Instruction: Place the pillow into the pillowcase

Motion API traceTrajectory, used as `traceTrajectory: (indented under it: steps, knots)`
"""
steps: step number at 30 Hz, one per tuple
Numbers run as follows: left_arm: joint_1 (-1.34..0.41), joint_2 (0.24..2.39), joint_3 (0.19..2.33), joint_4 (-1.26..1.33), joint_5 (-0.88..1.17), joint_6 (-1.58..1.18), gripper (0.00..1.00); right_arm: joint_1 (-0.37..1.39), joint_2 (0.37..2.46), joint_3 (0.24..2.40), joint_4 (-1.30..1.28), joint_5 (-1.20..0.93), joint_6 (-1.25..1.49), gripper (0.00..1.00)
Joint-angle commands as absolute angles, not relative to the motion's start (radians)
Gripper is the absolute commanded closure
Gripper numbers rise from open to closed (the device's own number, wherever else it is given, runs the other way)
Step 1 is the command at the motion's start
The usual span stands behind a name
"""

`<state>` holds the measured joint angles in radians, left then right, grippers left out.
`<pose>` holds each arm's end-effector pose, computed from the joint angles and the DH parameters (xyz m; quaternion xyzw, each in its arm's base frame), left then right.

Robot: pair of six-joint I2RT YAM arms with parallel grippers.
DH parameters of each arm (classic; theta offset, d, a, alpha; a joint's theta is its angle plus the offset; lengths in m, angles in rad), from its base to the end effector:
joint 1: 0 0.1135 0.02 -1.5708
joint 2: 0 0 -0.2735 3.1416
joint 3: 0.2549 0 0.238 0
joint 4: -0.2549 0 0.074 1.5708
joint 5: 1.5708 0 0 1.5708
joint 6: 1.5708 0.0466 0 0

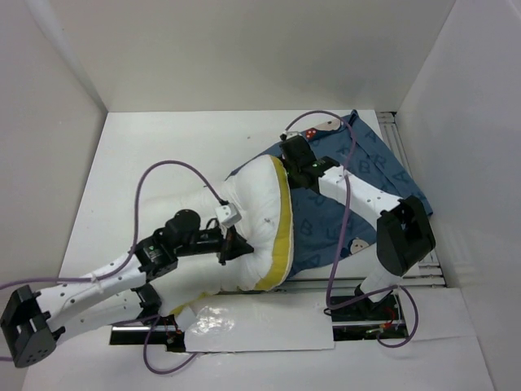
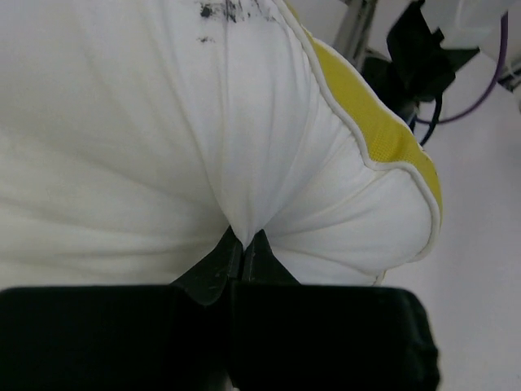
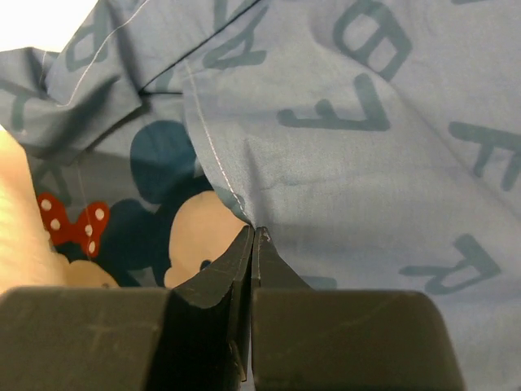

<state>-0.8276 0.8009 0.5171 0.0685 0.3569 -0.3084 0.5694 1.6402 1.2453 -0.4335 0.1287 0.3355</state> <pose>0.1115 -0.1454 0.2779 0.3044 0.7124 -0.4485 0.4458 0.3030 0.1868 0.2646 -0.0853 0.9263 0.1043 0.3518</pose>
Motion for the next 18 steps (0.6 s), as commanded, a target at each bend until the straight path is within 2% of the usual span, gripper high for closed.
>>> traceTrajectory:
  steps: [1,6,11,15,18]
  knots:
    - [-0.893,0.888,0.489,-0.031,0.477,-0.275,1.00,0.549,1.560,1.311,-0.460,0.130,0.334,1.00]
    - [-0.905,0.959,0.477,-0.032,0.466,-0.348,1.00,0.483,1.533,1.333,-0.438,0.144,0.373,1.00]
    - [-0.931,1.123,0.502,-0.032,0.509,-0.385,1.00,0.413,1.482,1.344,-0.385,0.118,0.377,1.00]
    - [-0.933,1.244,0.573,-0.077,0.370,-0.468,1.00,0.403,1.447,1.345,-0.394,0.026,0.318,1.00]
    - [-0.864,1.342,0.661,-0.115,0.327,-0.502,1.00,0.413,1.418,1.307,-0.463,0.053,0.292,1.00]
